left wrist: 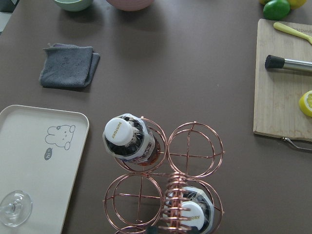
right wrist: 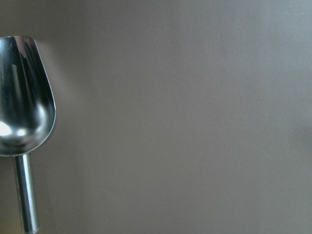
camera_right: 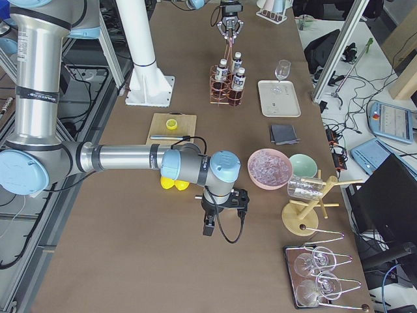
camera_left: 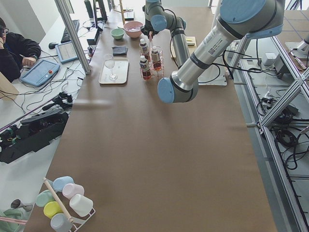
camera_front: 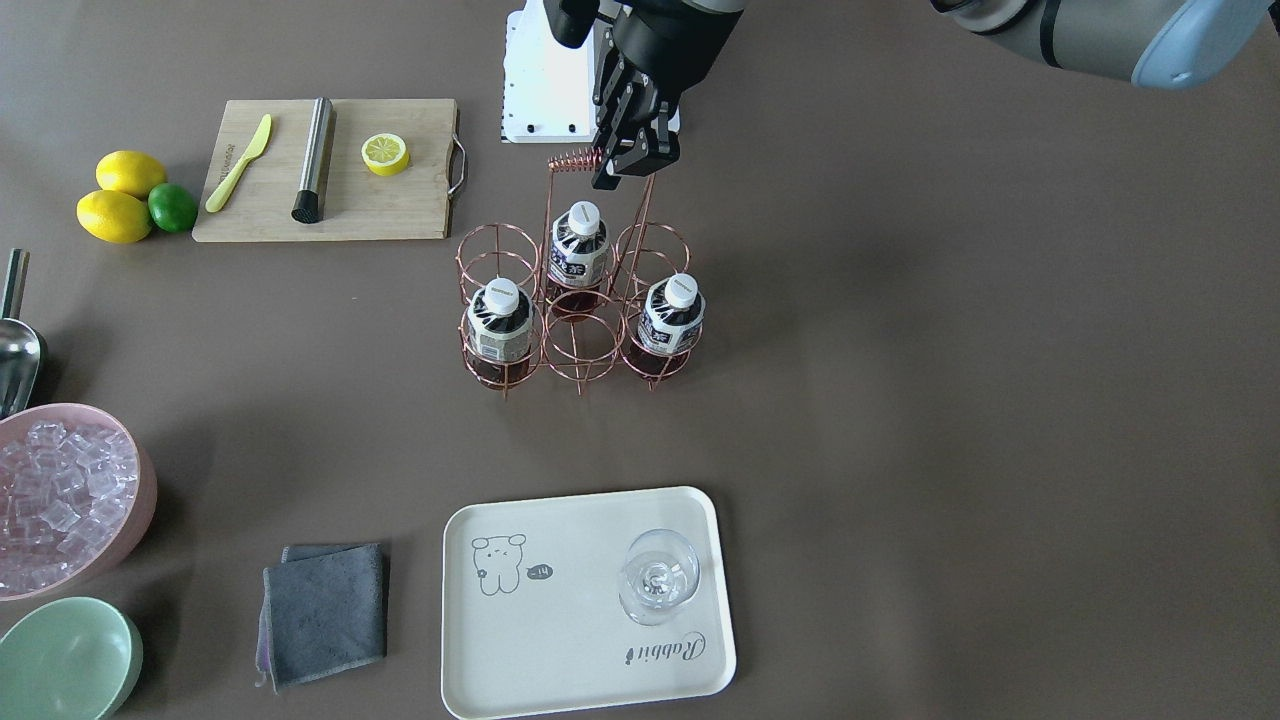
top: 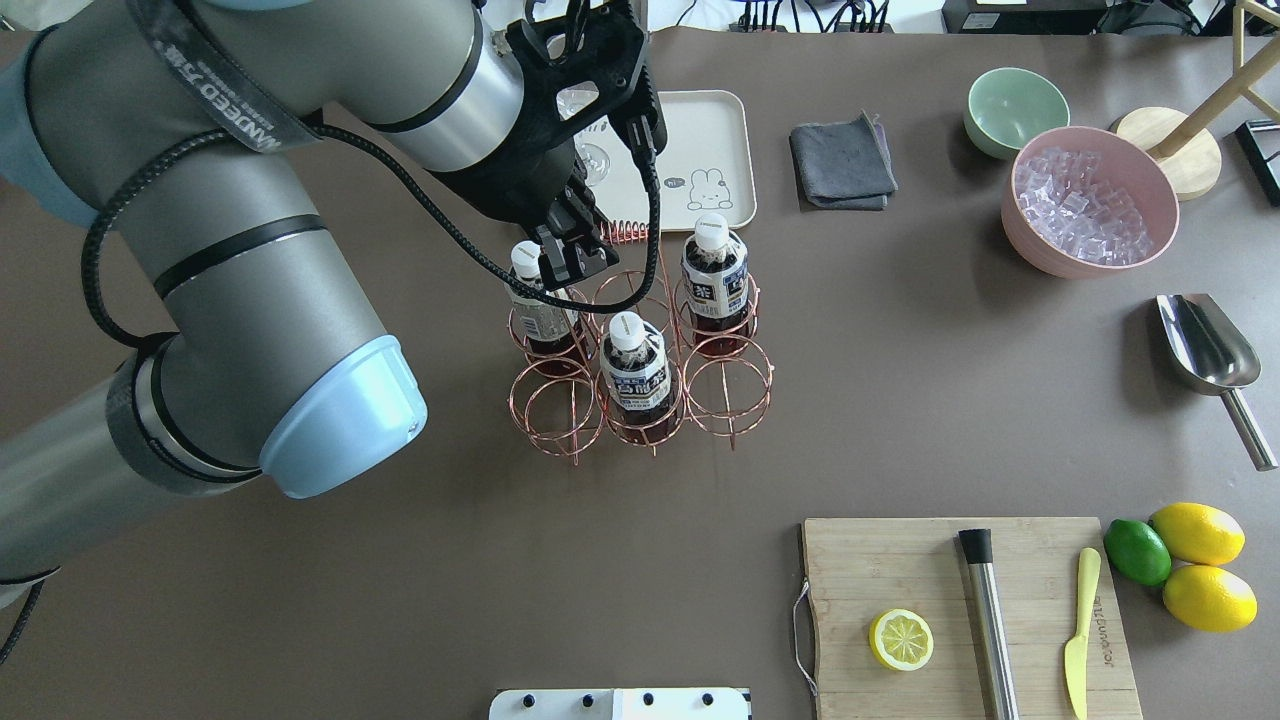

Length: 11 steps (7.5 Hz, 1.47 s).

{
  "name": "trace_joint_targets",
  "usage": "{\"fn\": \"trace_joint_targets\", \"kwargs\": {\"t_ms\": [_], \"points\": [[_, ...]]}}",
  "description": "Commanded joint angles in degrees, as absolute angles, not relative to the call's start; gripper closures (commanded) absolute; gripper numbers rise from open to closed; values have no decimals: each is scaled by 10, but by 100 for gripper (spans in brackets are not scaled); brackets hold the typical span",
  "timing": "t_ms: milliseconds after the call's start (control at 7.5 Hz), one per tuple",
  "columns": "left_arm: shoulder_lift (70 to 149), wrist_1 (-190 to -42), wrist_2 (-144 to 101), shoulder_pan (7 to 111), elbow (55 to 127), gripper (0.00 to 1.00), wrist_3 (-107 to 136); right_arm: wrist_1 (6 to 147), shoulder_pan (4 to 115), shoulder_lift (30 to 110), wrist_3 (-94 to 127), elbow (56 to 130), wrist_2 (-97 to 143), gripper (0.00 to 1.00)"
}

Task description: Take tea from basket to plate

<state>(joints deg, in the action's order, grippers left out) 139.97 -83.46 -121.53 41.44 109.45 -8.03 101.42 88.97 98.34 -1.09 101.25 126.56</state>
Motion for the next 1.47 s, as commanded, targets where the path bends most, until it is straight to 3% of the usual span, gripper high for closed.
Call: {"fn": "trace_joint_targets", "kwargs": {"t_ms": [0, 800, 1067, 1333], "points": [[1402, -835, -1200, 395, 1092, 100, -50, 1014, 890, 983, -11, 1013, 1266, 0], [1387, -877, -1175, 368, 1077, 100, -45, 1014, 892, 985, -11, 1018, 1267, 0], [1387, -877, -1176, 373, 1078, 100, -46, 1029, 888, 975, -4, 1057, 1271, 0], [1390, -871, -1182, 390, 1095, 100, -46, 1113, 856, 902, 0, 1057, 1275, 0]]}}
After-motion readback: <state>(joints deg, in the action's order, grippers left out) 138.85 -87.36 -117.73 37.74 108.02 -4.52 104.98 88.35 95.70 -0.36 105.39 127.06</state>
